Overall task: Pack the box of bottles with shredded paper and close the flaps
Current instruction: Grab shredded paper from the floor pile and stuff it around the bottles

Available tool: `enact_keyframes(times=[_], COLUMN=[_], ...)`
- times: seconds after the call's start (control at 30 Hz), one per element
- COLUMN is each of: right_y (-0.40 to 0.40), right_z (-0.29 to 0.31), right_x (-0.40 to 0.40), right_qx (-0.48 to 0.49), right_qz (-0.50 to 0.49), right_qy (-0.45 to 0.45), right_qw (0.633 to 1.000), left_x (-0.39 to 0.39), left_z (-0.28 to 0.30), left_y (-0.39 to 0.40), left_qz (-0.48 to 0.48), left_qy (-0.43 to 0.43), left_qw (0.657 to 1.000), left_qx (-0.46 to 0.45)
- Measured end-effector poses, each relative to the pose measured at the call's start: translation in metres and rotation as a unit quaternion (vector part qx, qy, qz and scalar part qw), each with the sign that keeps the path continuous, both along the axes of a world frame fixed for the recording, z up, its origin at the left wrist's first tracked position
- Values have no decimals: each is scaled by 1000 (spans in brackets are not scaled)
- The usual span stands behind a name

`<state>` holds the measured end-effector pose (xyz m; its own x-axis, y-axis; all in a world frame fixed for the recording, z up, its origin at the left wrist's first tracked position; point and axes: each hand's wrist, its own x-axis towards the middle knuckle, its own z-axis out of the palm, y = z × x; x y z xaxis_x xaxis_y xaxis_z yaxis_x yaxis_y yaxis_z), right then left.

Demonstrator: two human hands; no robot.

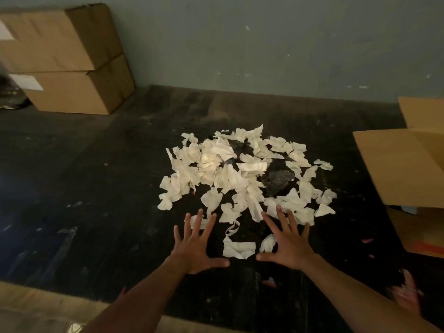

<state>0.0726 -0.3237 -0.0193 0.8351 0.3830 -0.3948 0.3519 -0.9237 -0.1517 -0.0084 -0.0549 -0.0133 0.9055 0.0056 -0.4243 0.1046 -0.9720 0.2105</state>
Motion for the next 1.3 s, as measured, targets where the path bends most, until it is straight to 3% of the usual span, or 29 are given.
enact_keyframes(times=[0.23, 0.63, 0.93, 1.1, 1.3], right_y=[15, 31, 34, 30, 32], right_z=[-7, 21, -1, -2, -2], right_x=[57, 199, 238, 237, 228], right_qx=[-1, -27, -55, -49, -24], right_qz=[-28, -64, -70, -59, -73], right_qy=[-52, -67, 61, 36, -31], right_qw=[998, 995, 994, 996, 997], left_x=[64, 215, 290, 299, 295], left_z=[-23, 9, -1, -10, -12], left_y=[3, 15, -6, -12, -12], left_qz=[-13, -123, -128, -110, -112], left_qy=[-25, -122, -46, 9, -37], left_qw=[1000, 978, 987, 991, 986], left_qx=[8, 120, 85, 76, 115])
